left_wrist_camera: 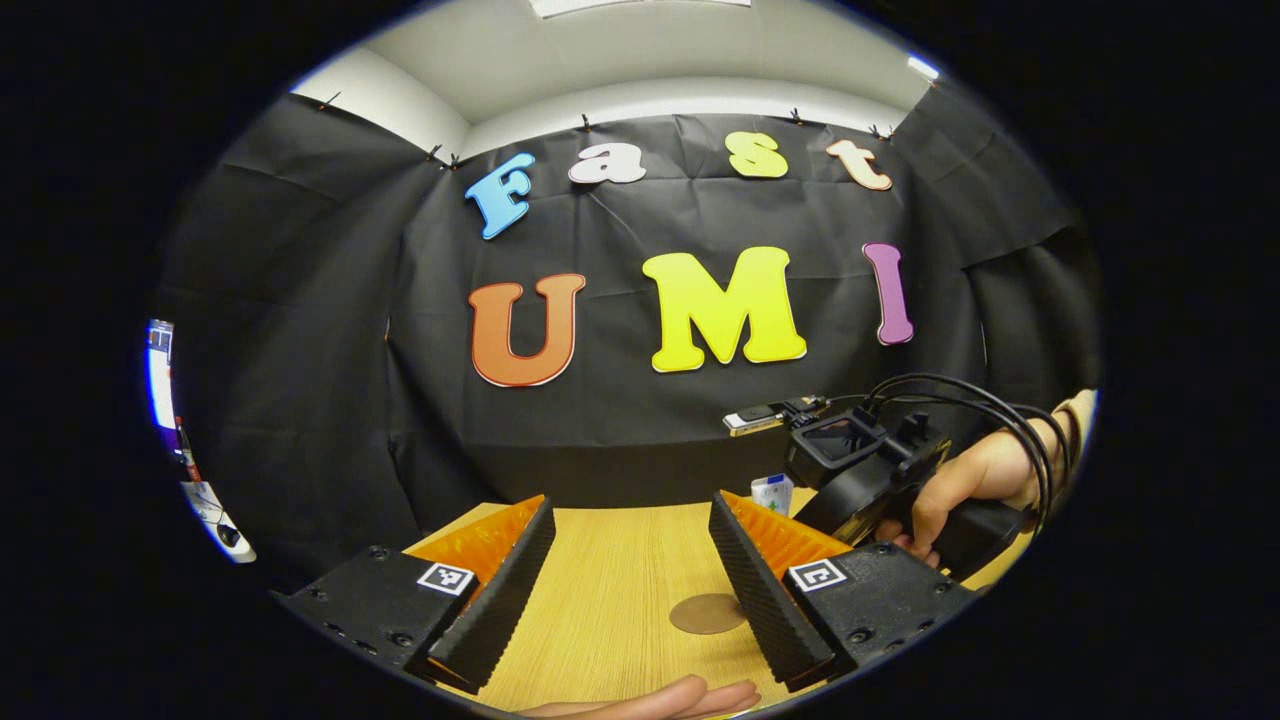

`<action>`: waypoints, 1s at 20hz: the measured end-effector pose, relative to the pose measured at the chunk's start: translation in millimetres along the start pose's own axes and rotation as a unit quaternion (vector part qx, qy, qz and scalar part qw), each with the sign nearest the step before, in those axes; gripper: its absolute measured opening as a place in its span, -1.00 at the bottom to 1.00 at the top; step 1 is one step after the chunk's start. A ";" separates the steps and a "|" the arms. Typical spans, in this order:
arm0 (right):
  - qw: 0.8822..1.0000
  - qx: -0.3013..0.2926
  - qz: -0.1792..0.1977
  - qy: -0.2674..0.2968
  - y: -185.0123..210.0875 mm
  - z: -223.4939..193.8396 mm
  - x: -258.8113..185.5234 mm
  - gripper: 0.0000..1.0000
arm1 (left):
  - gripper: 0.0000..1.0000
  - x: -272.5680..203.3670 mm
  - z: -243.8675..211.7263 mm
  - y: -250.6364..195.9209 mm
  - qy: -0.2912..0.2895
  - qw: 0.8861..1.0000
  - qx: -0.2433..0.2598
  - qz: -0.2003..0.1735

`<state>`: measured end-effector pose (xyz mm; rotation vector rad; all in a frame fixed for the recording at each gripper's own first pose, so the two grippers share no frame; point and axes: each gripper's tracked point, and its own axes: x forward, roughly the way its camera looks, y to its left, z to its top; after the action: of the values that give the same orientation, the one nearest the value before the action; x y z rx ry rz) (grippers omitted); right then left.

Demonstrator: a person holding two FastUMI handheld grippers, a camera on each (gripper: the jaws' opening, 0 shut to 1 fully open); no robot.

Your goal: Put the toothbrush and toothpaste on the desktop into the cup, then pick up the cup and place it on the coaster on the desktop.

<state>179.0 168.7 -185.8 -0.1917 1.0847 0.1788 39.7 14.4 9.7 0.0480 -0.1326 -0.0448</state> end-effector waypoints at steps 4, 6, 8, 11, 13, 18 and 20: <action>1.000 -0.018 -0.001 0.002 24.5 2.0 6.7 -0.62 | 0.96 0.8 1.1 11.9 0.001 1.000 -0.006 0.009; 1.000 -0.023 0.006 0.008 33.4 3.4 13.7 -0.61 | 0.95 1.0 0.3 21.4 0.000 1.000 -0.007 0.017; 0.999 -0.030 0.008 0.011 40.9 3.0 18.9 -0.67 | 0.96 -0.3 0.7 28.2 0.000 1.000 -0.008 0.024; 0.999 -0.031 0.013 0.015 49.5 2.6 24.2 -0.61 | 0.95 1.1 -2.9 28.0 0.006 1.000 -0.008 0.023; 0.999 -0.038 0.013 0.027 48.5 -2.8 29.7 -0.62 | 0.96 0.2 -2.0 25.8 0.004 1.000 -0.008 0.020; 0.999 -0.030 0.019 0.010 53.4 0.7 25.0 -0.52 | 0.96 0.3 -0.3 23.9 0.001 1.000 -0.007 0.018; 0.999 -0.029 0.018 0.005 53.3 2.8 24.1 -0.51 | 0.96 -0.9 0.7 21.5 0.001 1.000 -0.006 0.016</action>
<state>179.7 222.2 -209.5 -0.2264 1.0943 0.2421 39.6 36.0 11.3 0.0330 -0.1318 -0.0136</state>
